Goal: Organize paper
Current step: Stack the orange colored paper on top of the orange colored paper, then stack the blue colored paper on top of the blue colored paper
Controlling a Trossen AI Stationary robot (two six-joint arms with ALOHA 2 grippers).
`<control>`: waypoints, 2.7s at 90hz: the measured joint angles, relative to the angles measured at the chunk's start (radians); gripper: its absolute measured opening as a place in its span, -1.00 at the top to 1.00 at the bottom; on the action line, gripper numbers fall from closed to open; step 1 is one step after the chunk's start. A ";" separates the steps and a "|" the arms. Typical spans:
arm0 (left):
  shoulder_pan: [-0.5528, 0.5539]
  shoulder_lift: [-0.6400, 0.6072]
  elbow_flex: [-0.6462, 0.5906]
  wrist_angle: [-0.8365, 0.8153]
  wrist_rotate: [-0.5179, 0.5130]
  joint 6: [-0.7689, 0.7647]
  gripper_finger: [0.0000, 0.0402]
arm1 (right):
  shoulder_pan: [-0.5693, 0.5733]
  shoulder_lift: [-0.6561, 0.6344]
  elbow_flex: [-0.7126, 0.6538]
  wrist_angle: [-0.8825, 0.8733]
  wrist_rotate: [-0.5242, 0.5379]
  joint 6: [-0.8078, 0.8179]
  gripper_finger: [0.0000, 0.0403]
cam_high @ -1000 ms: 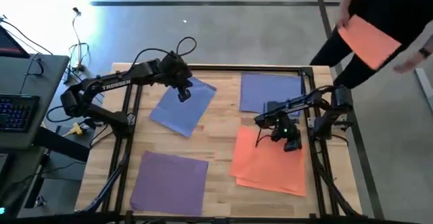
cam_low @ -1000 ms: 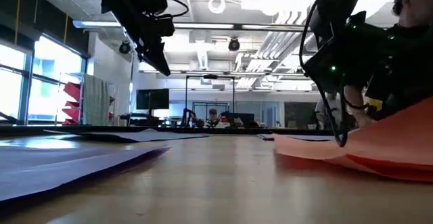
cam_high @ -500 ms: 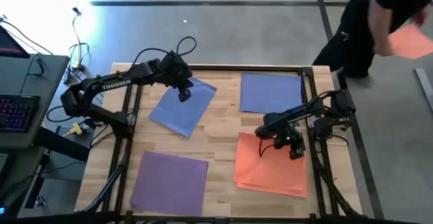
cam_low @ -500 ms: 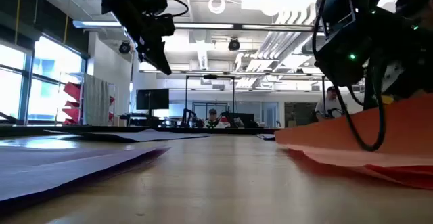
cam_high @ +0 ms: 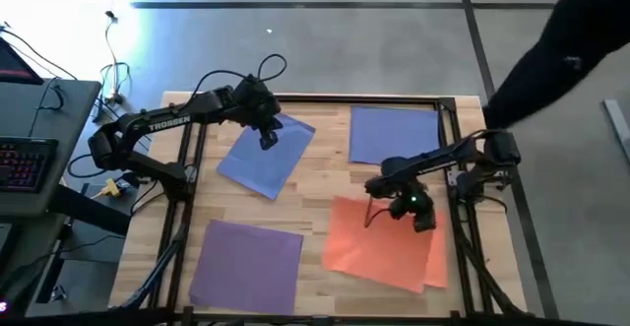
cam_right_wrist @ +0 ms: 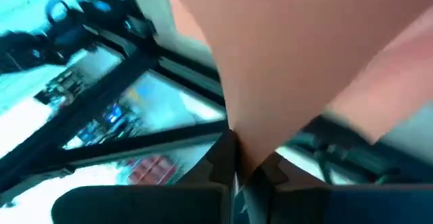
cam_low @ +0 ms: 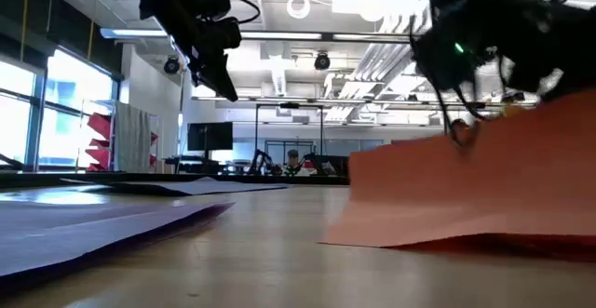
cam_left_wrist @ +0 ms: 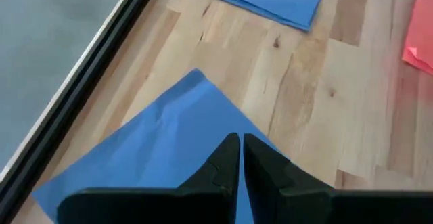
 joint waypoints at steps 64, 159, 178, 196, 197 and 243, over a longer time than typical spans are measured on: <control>0.000 0.000 0.000 0.000 0.000 0.008 1.00 | 0.032 0.000 -0.108 0.022 0.062 0.049 1.00; 0.000 0.000 0.000 0.000 -0.001 0.008 1.00 | 0.055 -0.002 -0.048 0.000 0.039 0.243 -0.24; 0.000 0.000 0.000 0.000 -0.002 -0.003 1.00 | 0.080 -0.018 -0.048 0.000 -0.041 0.348 -0.24; 0.000 0.000 0.000 0.000 -0.001 -0.016 1.00 | 0.116 -0.100 -0.049 0.280 -0.046 0.673 -0.24; 0.000 0.000 0.000 0.000 -0.001 -0.017 1.00 | 0.120 -0.107 -0.049 0.310 -0.045 0.696 -0.24; 0.000 -0.001 0.001 -0.162 0.000 -0.143 1.00 | -0.127 -0.188 0.162 0.795 0.652 0.986 -0.24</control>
